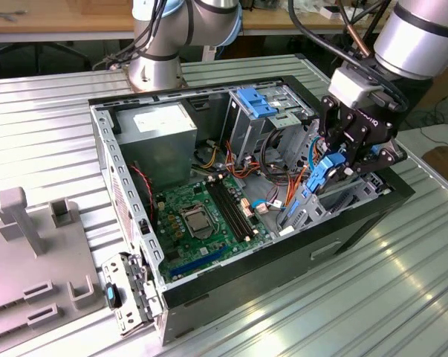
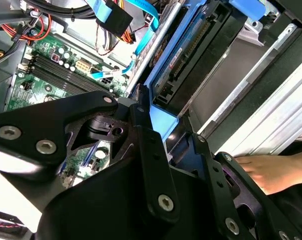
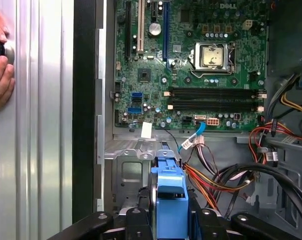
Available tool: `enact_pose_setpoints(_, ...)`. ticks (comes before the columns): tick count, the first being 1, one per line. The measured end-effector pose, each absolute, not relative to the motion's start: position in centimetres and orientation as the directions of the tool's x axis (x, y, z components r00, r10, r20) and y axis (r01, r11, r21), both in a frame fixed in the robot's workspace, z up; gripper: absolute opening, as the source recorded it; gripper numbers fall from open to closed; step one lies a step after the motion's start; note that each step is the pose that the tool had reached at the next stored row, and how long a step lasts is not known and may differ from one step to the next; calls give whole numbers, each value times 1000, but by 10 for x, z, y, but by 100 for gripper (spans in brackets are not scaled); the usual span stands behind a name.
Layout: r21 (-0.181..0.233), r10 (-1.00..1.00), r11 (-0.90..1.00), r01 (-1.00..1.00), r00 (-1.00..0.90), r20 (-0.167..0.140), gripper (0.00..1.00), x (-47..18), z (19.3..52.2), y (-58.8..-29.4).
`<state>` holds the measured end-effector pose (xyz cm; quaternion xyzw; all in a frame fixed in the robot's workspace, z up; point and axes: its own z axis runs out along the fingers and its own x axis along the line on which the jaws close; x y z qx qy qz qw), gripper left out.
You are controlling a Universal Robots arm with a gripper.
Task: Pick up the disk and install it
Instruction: 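Insert the disk into the insertion slot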
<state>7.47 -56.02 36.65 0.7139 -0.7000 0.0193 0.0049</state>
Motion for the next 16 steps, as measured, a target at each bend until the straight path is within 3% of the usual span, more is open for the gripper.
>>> enact_pose_setpoints(16, -20, -999, -20, -1000, 19, 35, 37, 75, 357, -560)
